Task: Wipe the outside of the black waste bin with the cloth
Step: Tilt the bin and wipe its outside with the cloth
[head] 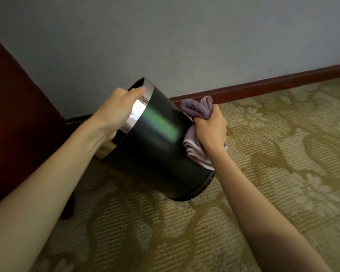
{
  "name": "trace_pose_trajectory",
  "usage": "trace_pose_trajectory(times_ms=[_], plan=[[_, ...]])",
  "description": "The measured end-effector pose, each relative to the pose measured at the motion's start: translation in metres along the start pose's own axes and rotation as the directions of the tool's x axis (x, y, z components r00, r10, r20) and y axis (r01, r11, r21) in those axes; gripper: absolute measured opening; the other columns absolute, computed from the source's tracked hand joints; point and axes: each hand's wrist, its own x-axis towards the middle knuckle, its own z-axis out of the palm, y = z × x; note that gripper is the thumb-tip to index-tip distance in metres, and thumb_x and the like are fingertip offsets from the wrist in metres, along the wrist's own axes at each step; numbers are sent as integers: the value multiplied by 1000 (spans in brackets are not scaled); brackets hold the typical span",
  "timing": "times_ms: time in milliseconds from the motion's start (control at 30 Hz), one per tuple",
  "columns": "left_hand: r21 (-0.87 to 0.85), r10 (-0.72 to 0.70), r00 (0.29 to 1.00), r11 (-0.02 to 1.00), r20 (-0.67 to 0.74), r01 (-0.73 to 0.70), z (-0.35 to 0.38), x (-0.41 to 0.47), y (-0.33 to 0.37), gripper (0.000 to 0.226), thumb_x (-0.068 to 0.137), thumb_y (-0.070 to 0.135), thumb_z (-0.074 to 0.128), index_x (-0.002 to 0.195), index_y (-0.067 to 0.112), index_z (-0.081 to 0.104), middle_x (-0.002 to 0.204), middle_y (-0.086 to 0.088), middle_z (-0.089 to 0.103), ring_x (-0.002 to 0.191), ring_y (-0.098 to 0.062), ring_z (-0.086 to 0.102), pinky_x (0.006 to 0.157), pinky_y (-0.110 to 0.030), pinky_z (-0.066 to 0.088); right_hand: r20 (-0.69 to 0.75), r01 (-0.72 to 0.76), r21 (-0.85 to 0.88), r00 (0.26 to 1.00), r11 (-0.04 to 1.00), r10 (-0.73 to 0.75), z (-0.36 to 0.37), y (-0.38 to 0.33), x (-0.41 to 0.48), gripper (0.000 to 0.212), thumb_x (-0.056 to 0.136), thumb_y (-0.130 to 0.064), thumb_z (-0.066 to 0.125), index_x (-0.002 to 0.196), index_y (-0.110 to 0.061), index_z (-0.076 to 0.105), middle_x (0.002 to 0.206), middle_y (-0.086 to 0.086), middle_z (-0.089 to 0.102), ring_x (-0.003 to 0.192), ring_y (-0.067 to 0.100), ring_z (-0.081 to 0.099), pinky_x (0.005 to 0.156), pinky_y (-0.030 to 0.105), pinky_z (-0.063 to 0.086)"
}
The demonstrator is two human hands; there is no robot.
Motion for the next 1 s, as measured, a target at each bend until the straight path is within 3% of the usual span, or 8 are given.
trace_pose_trajectory(times_ms=[167,300,400,500,633,767,867,1000], plan=[[8,-7,1000,1000,5,7,4,0,4,35,82,47,46,68,15,41,65,-5,33,57,-13,33,58,-29,27,57,-162,17,985,987,160,-12,27,17,44,79,-16,57,123,-15,53,122,12,61,110,33,57,84,31,40],[49,58,998,997,2,-58,20,-6,14,47,90,40,45,52,23,23,38,15,25,35,-2,25,39,-16,26,-48,-199,9,979,980,199,-18,48,2,43,82,-19,58,122,-11,48,126,13,57,113,33,55,92,43,46],[114,88,996,990,8,-89,31,-12,22,51,91,41,45,48,20,28,39,10,32,35,-7,32,45,-26,28,-132,-237,57,961,970,243,-23,63,-16,44,83,-20,59,124,-8,46,128,13,54,115,33,53,92,44,45],[171,151,988,973,44,-157,41,-22,30,54,92,41,45,46,16,31,38,5,34,33,-6,30,40,-22,26,-131,-269,139,949,953,287,-31,79,-31,46,82,-18,61,125,-11,45,127,10,55,115,29,54,91,39,43],[178,176,975,964,133,-199,53,-47,41,55,92,43,45,45,13,41,38,4,44,35,-5,41,46,-28,32,-33,-384,288,912,877,410,-48,95,-35,44,78,-14,64,121,-15,53,103,1,60,100,23,60,81,31,43],[305,244,941,901,234,-309,69,-69,50,56,84,47,57,50,4,45,46,-11,45,43,-25,47,46,-37,34,126,-511,318,858,799,498,-66,106,-31,40,75,-5,61,114,-7,61,91,9,67,84,25,64,70,31,49],[391,269,905,834,329,-390,86,-82,53,45,80,37,61,52,9,42,51,-4,46,49,-22,48,47,-32,34,181,-542,359,839,760,513,-83,109,-25,32,73,2,60,104,0,63,85,13,67,81,29,66,69,33,55],[425,262,862,784,433,-452,125,-97,55,34,79,35,54,57,13,43,64,-7,52,65,-32,55,54,-38,43,154,-514,462,849,723,505,-110,101,-15,17,73,6,59,84,-6,62,69,6,64,60,17,62,42,18,49]])
